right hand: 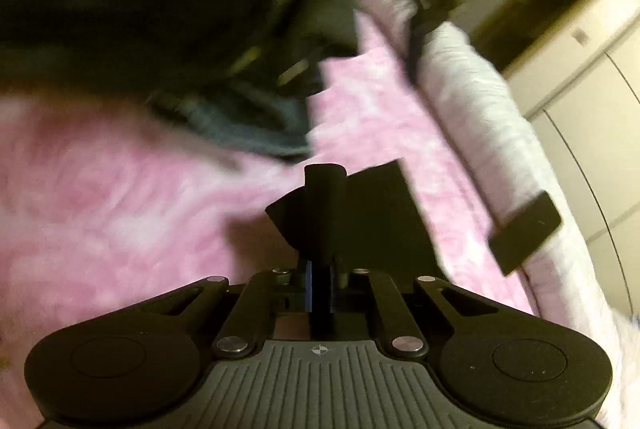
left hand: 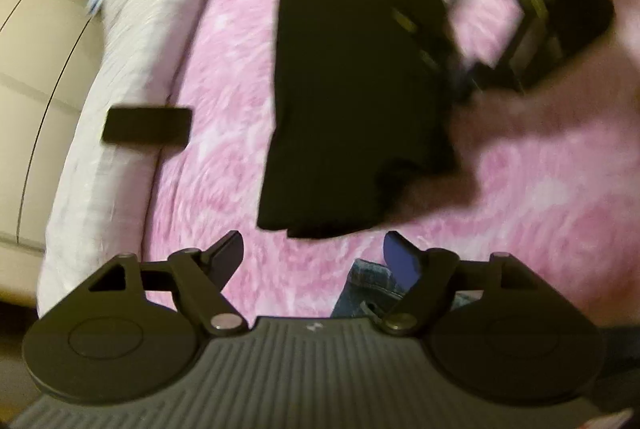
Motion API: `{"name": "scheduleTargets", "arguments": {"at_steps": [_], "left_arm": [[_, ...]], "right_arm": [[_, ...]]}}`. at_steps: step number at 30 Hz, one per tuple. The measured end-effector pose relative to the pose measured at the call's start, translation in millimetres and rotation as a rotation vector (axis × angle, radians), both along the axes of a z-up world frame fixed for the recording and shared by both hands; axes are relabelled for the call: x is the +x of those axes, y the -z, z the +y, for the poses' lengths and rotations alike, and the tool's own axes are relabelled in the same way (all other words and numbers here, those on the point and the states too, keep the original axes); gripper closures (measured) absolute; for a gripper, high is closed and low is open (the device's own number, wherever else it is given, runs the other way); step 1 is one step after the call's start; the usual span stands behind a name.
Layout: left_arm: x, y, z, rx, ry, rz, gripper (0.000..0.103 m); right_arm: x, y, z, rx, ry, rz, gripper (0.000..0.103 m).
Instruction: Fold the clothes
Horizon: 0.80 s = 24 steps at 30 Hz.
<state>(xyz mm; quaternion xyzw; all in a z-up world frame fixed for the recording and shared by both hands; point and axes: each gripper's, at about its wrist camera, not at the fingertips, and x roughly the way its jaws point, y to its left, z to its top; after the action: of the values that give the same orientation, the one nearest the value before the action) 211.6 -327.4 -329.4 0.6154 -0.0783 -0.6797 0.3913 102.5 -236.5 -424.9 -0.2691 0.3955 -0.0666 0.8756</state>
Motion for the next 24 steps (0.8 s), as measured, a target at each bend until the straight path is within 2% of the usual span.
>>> {"name": "scheduleTargets", "arguments": {"at_steps": [4, 8, 10, 13, 14, 15, 21, 24], "left_arm": [[-12, 30, -10, -0.006, 0.13, -0.136, 0.028], [-15, 49, -30, 0.037, 0.155, -0.17, 0.031], [-17, 52, -38, 0.065, 0.177, -0.186, 0.043], [-22, 47, -51, 0.091, 0.159, -0.187, 0.076], [-24, 45, -54, 0.088, 0.165, -0.194, 0.095], [-26, 42, -57, 0.086, 0.172, -0.201, 0.099], [-50, 1, -78, 0.005, 0.215, -0.243, 0.099], [-81, -26, -100, -0.041, 0.246, -0.274, 0.099]], "right_arm": [[0, -24, -18, 0.014, 0.037, -0.039, 0.097], [-14, -40, -20, 0.025, 0.054, -0.063, 0.097], [-21, -47, -20, 0.041, 0.069, -0.077, 0.097], [-28, -57, -20, 0.074, 0.096, -0.106, 0.1], [-31, -60, -20, 0.086, 0.105, -0.117, 0.101], [-35, -63, -20, 0.097, 0.114, -0.128, 0.101], [-70, -81, -41, 0.204, 0.242, -0.218, 0.102], [-102, -95, -66, 0.276, 0.334, -0.285, 0.102]]}}
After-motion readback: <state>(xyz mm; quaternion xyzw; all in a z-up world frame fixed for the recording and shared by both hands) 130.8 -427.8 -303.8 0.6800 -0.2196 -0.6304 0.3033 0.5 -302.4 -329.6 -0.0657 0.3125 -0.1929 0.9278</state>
